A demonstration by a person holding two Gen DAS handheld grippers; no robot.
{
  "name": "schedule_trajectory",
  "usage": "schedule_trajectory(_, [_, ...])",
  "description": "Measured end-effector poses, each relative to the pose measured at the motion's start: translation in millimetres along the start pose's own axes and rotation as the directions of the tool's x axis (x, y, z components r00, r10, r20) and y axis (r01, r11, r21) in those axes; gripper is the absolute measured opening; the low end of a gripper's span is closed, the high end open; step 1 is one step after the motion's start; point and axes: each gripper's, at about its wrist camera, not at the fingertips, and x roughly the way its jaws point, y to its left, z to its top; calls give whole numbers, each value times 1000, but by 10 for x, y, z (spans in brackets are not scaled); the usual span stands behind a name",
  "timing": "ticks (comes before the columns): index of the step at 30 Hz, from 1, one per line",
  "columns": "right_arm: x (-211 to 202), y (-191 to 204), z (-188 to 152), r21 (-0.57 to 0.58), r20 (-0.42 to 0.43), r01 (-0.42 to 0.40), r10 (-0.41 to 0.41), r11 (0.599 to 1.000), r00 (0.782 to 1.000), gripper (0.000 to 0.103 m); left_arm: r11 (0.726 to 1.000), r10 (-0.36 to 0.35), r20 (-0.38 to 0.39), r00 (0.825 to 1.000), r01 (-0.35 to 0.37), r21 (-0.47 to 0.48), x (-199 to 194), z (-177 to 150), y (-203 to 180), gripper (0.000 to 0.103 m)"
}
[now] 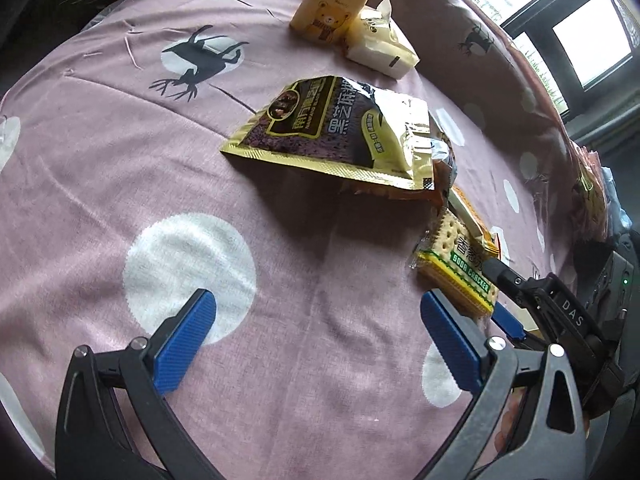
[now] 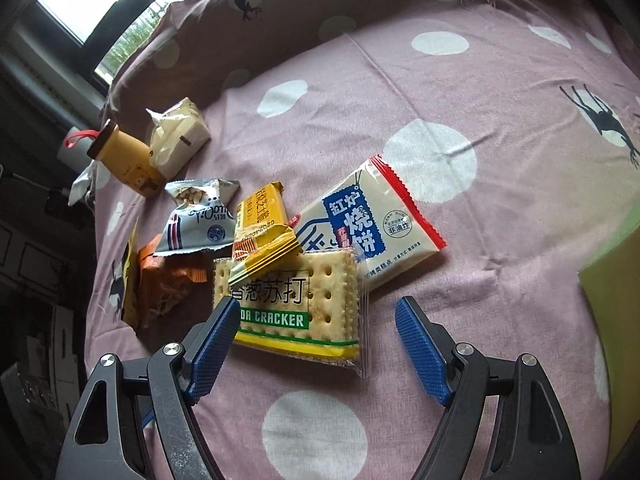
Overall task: Organize snacks
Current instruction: 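Move the right tool back to the soda cracker pack, then grasp the soda cracker pack with the right tool and lift it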
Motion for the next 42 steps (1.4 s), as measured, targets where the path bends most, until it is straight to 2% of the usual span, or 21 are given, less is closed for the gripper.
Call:
schedule_trajectory(3, [40, 15, -15, -10, 4, -4, 4, 1000, 1000, 78, 999, 19, -9, 1000, -19, 40, 54, -17, -31, 102])
schedule_trajectory(5, [35, 46, -30, -47, 11, 31, -30, 998, 999, 63, 998, 30, 27, 999, -31, 47, 56, -29, -53, 103])
schedule_trajectory(7, [41, 43, -47, -51, 14, 17, -16, 999, 1000, 59, 999, 30, 51, 998, -32, 31, 59, -35, -40, 103])
schedule_trajectory(8, [33, 31, -51, -40, 17, 6, -6, 999, 1000, 53, 999, 27, 53, 998, -28, 33, 60, -32, -35, 103])
schedule_trajectory(11, [6, 19, -65, -25, 11, -38, 38, 999, 999, 43, 998, 16, 1, 1000, -16, 69, 76, 6, -31, 103])
schedule_trajectory(13, [-29, 17, -80, -25, 8, -69, 69, 997, 998, 39, 998, -16, -18, 1000, 17, 60, 61, 38, 7, 102])
schedule_trajectory(17, [-175, 3, -152, -29, -1, -130, 130, 991, 992, 29, 995, -93, -32, 995, 92, -35, -23, 75, 141, 100])
schedule_trajectory(20, [-267, -34, -225, -18, -21, -191, 191, 981, 981, 25, 992, -118, -32, 992, 117, -50, -81, 85, 173, 90])
schedule_trajectory(23, [-336, -49, -327, -27, -73, -227, 224, 974, 972, 24, 988, -150, -50, 987, 148, -29, -109, 66, 114, 82])
schedule_trajectory(26, [-328, 92, -480, -119, -198, -250, 224, 961, 954, 24, 985, -172, -64, 983, 173, 1, -116, 24, 4, 76])
schedule_trajectory(29, [-297, 220, -585, -184, -247, -209, 161, 960, 956, 24, 982, -176, -62, 982, 180, 64, -131, -26, -134, 69])
schedule_trajectory(31, [-291, 253, -607, -208, -265, -186, 128, 960, 956, 24, 975, -198, -66, 978, 203, 89, -127, -53, -191, 68])
schedule_trajectory(33, [-323, 248, -604, -232, -247, -140, 81, 963, 966, 25, 970, -212, -71, 975, 219, 105, -123, -84, -241, 67])
schedule_trajectory(36, [-404, 173, -546, -243, -190, -72, 26, 967, 981, 35, 968, -207, -71, 976, 215, 129, -95, -114, -310, 67])
schedule_trajectory(38, [-453, 58, -469, -208, -161, -67, 33, 976, 986, 47, 965, -218, -87, 972, 228, 133, -59, -141, -357, 67])
schedule_trajectory(40, [-476, -18, -388, -175, -134, -60, 36, 983, 990, 48, 959, -238, -106, 965, 251, 132, -19, -180, -403, 64])
schedule_trajectory(42, [-462, -31, -299, -163, -103, -64, 48, 985, 994, 48, 956, -242, -126, 962, 258, 138, 19, -226, -452, 55])
